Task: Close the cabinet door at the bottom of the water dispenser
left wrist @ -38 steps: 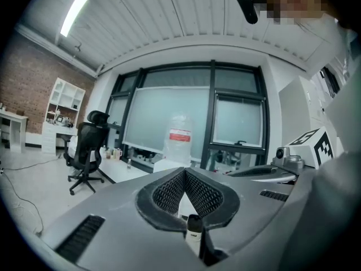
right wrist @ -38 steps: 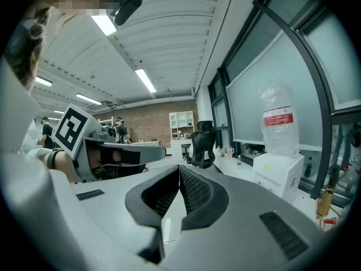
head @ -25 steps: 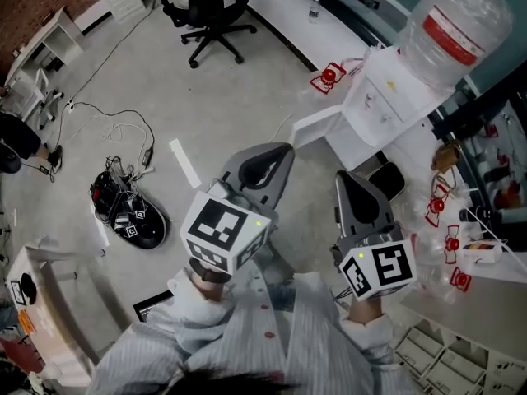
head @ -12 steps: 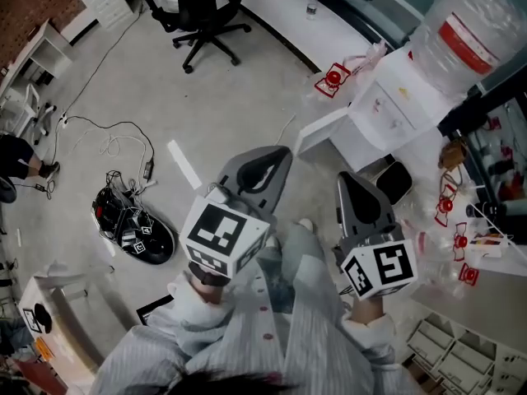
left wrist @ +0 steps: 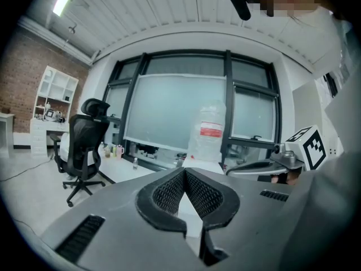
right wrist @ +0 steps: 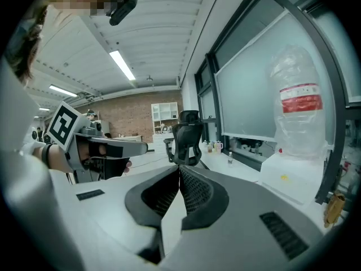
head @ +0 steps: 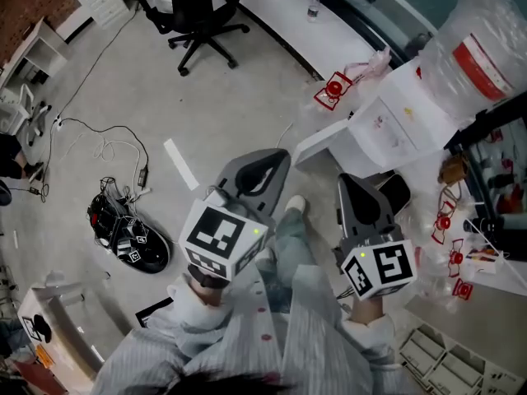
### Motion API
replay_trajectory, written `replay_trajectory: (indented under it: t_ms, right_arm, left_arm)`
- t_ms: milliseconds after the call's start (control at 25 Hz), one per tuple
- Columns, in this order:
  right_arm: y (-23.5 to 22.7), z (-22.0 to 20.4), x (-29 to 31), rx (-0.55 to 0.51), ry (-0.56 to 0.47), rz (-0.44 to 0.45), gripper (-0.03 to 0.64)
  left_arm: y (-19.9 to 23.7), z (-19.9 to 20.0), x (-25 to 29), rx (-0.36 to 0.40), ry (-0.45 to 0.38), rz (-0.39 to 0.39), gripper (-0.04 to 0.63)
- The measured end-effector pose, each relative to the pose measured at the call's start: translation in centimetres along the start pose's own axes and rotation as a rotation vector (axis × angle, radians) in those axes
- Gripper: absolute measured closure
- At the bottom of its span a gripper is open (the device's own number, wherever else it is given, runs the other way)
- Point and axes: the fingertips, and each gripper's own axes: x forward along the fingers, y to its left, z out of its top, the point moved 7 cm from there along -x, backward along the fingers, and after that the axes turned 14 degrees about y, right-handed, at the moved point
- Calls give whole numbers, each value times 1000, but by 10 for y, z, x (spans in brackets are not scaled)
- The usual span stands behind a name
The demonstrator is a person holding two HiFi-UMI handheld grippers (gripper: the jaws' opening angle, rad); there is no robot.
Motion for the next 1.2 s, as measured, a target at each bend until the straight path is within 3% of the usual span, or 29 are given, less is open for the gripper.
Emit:
replay_trajectory:
  t_ms: [280,720,1200]
  right_arm:
    - [-56,29,48,-15,34,24,603]
    - [-135,64,97,-1,40,59,603]
    - [-165,75,140,48,74,11,603]
  left_arm:
    - [29,35,64,-33,15,-2,584]
    - [51,83,148,-25,37,11,584]
    - [85,94,203,-20,91,-47,584]
